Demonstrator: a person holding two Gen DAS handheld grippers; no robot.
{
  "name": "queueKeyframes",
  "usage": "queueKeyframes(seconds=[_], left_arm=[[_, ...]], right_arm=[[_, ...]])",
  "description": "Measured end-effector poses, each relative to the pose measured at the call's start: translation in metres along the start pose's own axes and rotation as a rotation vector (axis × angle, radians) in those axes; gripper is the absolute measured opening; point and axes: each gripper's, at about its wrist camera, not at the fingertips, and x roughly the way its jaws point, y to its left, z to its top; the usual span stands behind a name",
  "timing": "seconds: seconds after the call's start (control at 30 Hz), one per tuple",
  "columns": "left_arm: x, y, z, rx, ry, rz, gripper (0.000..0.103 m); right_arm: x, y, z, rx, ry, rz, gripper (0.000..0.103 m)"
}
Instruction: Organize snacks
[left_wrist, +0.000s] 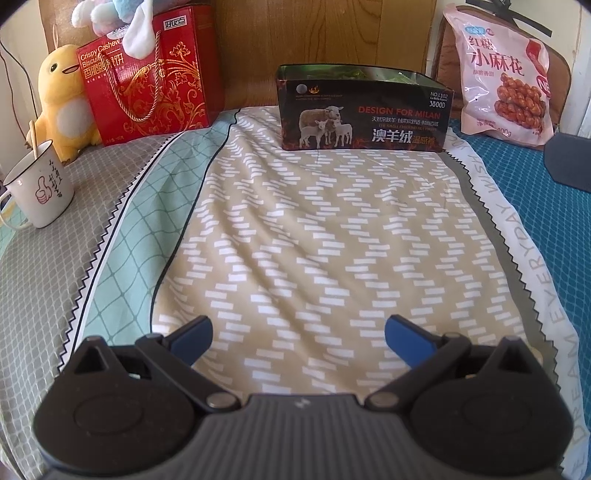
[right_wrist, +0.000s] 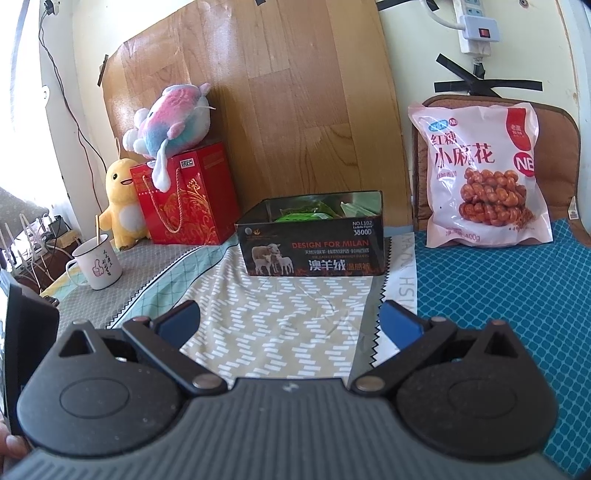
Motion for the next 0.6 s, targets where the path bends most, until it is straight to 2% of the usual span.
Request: queueKeyframes(seconds=[0.17,0.27,0.33,0.47,0.6], left_arm=[[0.001,0.001,0.000,-0.004,0.004,-0.015,0.103],[-0.002,0.004,0.001,0.000,-0.009,-0.051,0.103],[-0.008,0.005,0.001,0.011,-0.047,-0.075,0.103],[-0.029,0.006,0.004,0.042,-0.176,-0.030,0.103],[-0.046,0.010,0.009,0.032,-0.267,-0.010,0.103]], right_arm=[[0.000,0.001,0.000,0.000,0.000,0.000,0.103],[0.000,0.001,0.001,-0.001,-0.001,0.000,0.103],[0.000,0.001,0.000,-0.002,-0.004,-0.003,0.103],[-0.002,0.000,-0.003,-0.010,-0.017,-0.016,0.103],[-0.003,-0.003,-0.002,0.011,-0.026,-0.022,0.103]])
